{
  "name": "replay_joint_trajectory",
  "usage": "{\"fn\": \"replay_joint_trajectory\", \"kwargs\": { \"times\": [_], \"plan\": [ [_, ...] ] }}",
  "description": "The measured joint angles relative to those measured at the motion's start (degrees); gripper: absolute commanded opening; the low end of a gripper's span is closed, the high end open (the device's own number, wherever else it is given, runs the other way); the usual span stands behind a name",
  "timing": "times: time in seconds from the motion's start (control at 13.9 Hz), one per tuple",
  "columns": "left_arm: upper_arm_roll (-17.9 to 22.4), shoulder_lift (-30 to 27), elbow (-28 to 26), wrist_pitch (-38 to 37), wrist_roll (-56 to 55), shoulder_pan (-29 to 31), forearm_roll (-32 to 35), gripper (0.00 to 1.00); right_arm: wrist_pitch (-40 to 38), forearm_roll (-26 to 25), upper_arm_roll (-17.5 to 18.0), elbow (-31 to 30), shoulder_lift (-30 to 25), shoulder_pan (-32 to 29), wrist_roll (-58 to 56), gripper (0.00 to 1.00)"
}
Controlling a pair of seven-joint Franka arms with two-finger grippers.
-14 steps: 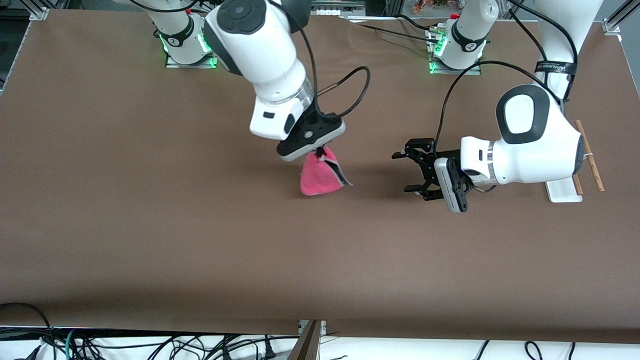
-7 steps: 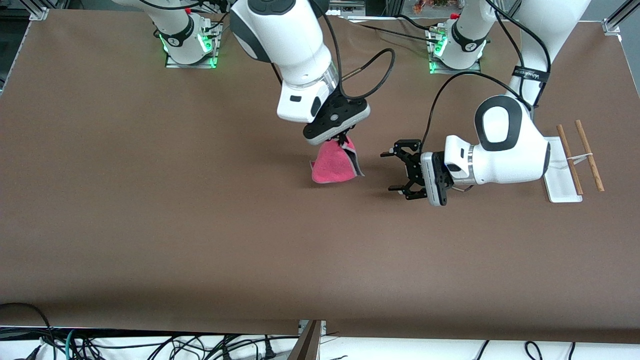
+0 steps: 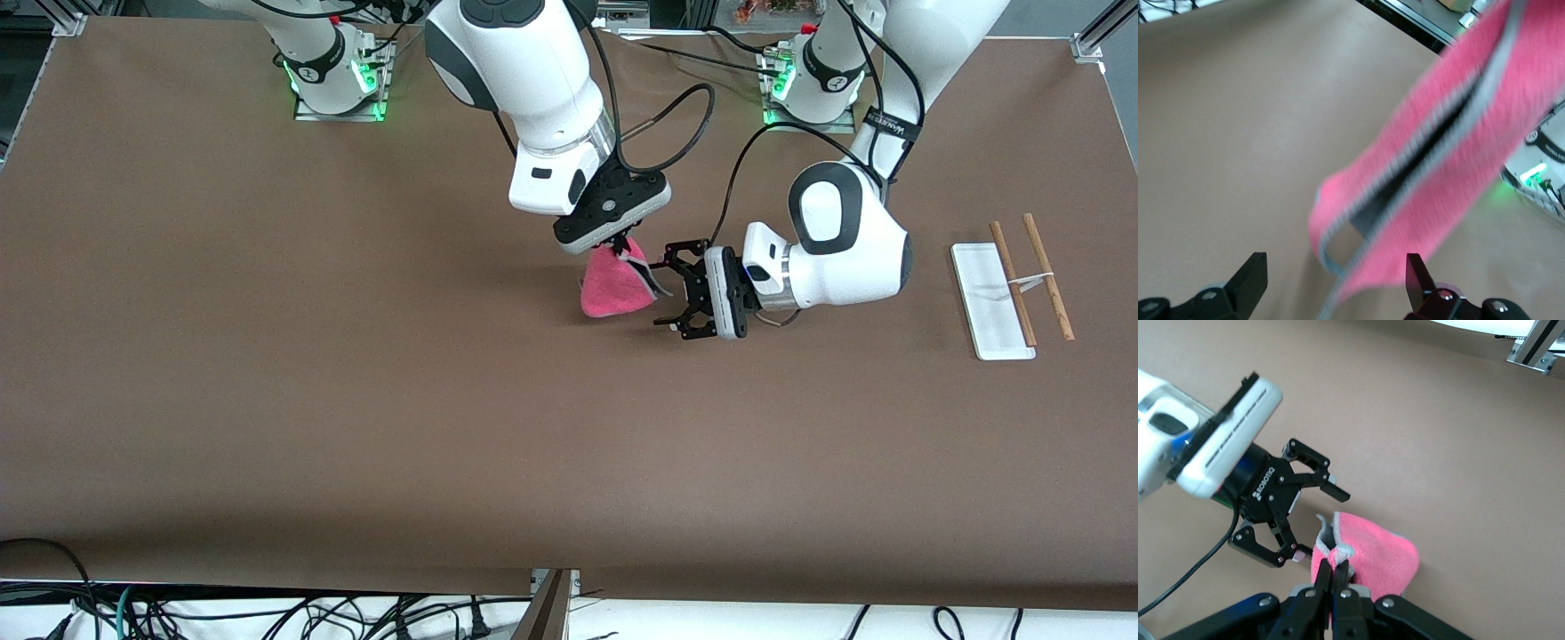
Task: Pass towel and hang on rack
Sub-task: 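Carry the towel toward the left gripper and grasp it there, then open the right gripper while the left gripper pulls the towel away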
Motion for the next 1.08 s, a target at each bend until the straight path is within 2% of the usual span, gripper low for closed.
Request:
{"fn": "replay_joint_trajectory", "kwargs": {
  "times": [0.14, 0.43, 0.5, 0.72, 0.79, 0.86, 1.08],
  "plan": [
    [-0.26, -0.01, -0.87, 0.00, 0.99, 0.05, -0.01, 0.88, 0.02, 0.00, -0.01, 0.00, 0.00, 0.00, 0.00, 0.00],
    [-1.42, -0.03, -0.99, 0.05, 1.67, 0.03, -0.06, 0.88, 0.03, 0.00, -0.02, 0.00, 0.00, 0.00, 0.00, 0.00],
    [-1.42, -0.02, -1.02, 0.20, 1.71, 0.04, -0.06, 0.84, 0.03, 0.00, -0.02, 0.00, 0.00, 0.00, 0.00, 0.00],
    [-1.41, -0.03, -1.05, 1.03, 2.13, 0.04, -0.34, 0.33, 0.05, 0.00, -0.04, 0.00, 0.00, 0.00, 0.00, 0.00],
    [-1.41, -0.03, -1.13, 1.06, 3.08, 0.04, -1.24, 0.06, 0.05, 0.00, -0.05, 0.00, 0.00, 0.00, 0.00, 0.00],
    [-1.41, -0.03, -1.48, 1.06, 4.37, 0.04, -2.73, 0.00, 0.05, 0.00, -0.05, 0.00, 0.00, 0.00, 0.00, 0.00],
    [-1.41, -0.02, -3.52, 1.11, 9.12, 0.04, -7.42, 0.00, 0.05, 0.00, -0.06, 0.00, 0.00, 0.00, 0.00, 0.00]
  ]
}}
